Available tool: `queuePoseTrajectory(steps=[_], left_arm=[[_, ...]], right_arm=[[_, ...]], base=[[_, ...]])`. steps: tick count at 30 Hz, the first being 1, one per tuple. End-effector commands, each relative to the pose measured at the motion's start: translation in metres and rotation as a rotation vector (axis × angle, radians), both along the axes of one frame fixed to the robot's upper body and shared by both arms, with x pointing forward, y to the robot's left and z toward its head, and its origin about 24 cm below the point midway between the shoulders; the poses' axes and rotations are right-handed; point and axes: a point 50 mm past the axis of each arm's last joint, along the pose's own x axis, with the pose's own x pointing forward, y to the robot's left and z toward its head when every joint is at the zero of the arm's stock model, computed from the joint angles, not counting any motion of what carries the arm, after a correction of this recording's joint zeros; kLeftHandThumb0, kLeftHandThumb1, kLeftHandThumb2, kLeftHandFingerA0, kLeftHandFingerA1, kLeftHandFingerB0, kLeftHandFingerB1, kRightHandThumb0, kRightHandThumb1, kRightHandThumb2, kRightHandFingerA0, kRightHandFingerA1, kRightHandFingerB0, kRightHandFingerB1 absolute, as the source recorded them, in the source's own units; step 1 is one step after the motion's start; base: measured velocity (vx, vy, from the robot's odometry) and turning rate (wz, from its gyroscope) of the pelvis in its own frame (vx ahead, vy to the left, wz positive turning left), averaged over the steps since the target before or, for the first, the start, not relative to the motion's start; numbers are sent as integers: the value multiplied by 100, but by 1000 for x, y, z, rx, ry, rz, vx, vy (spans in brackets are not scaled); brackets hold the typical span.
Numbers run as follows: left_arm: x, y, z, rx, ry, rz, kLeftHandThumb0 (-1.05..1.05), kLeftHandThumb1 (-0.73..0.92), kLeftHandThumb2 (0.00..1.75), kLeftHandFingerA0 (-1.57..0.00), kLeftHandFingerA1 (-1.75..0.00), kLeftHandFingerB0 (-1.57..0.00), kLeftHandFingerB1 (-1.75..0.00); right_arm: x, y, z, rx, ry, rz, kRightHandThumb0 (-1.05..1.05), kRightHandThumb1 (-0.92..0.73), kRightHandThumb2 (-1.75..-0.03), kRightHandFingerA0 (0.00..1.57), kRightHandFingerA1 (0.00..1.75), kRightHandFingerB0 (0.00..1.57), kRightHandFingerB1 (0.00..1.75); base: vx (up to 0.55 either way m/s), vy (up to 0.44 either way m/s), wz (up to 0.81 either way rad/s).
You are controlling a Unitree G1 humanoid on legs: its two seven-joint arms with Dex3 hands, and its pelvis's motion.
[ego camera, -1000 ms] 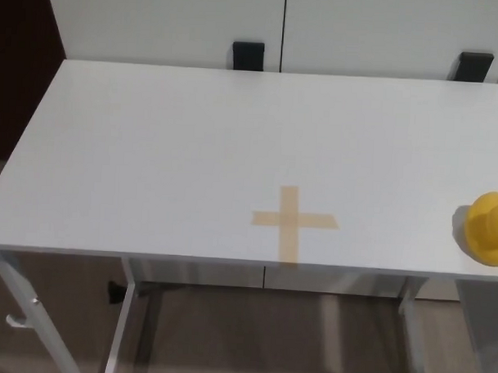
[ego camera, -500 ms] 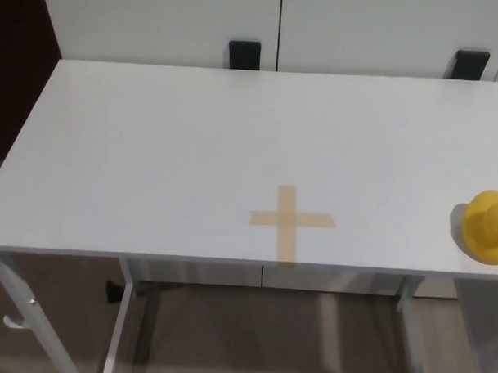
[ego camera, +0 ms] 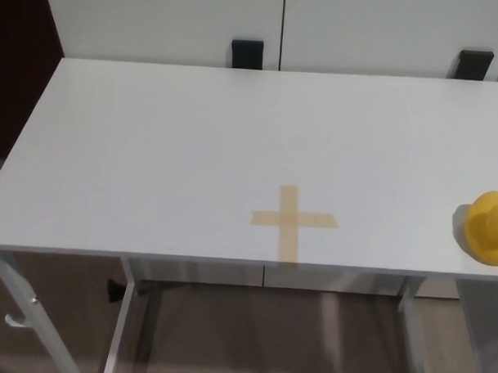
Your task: The robot uses its right hand to push the yellow duck toy to the center of the white desk.
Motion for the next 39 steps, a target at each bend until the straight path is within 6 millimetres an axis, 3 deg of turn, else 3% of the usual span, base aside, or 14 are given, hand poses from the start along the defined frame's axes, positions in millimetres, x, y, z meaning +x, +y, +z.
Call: queuePoseTrajectory(steps=[1,3,6,7,11,13,14,17,18,26,27,29,30,39], left_arm=[[0,5,4,13,-18,-13,-14,63,78,-87,-71,-81,-57],[0,5,4,14,-16,-9,-13,64,77,-86,-70,-80,-58],[0,6,4,11,-16,2,-12,62,80,-87,-71,-83,-58],[0,6,4,10,-15,1,-13,64,76,-87,-69,-79,-58],[0,5,4,11,-14,-1,-13,62,77,-88,-74,-83,-59],[0,4,3,11,-11,-7,-13,63,78,-88,-71,-82,-56],[1,4,3,12,-6,-11,-15,65,76,-87,-72,-82,-56],[1,3,3,13,0,-10,-16,65,72,-88,-73,-81,-55],[1,3,2,9,-3,-5,-12,64,80,-87,-71,-80,-57],[-2,1,0,4,12,-14,-17,68,71,-85,-67,-77,-57],[-3,1,0,3,15,-10,-16,69,70,-85,-70,-78,-56],[-4,1,0,3,18,-6,-16,69,70,-85,-70,-78,-56],[-4,1,0,2,15,-4,-12,67,73,-85,-70,-81,-59],[-6,1,-1,2,22,-16,-15,66,75,-86,-69,-80,-57]], right_arm=[[33,42,-10,-7,143,116,-74,-80,-110,0,20,12,25],[42,57,-22,-17,202,172,-69,-92,-75,2,23,4,23],[49,67,-35,-28,237,208,-70,-73,-110,3,32,4,28],[52,71,-40,-28,249,213,-72,-92,-72,3,27,8,24],[59,81,-53,-28,290,231,-71,-92,-73,8,32,9,23],[62,85,-61,-7,316,226,-74,-74,-110,2,34,6,31],[63,87,-65,9,322,223,-70,-91,-69,5,33,14,25],[64,92,-74,60,345,213,-74,-72,-107,1,32,9,34],[63,94,-77,72,347,213,-64,-91,-67,3,37,9,29],[62,100,-99,124,407,213,-63,-91,-66,6,35,12,30],[62,102,-102,129,412,216,-34,-62,-115,1,52,0,49],[62,104,-104,133,417,219,-34,-62,-115,1,52,0,49],[63,106,-105,136,418,219,-63,-86,-66,31,40,23,32],[69,126,-116,162,420,250,-66,-88,-66,35,49,30,41]], base=[[0,0,0],[0,0,0],[0,0,0],[0,0,0],[0,0,0],[0,0,0],[0,0,0],[0,0,0],[0,0,0],[0,0,0],[0,0,0],[0,0,0],[0,0,0],[0,0,0]])
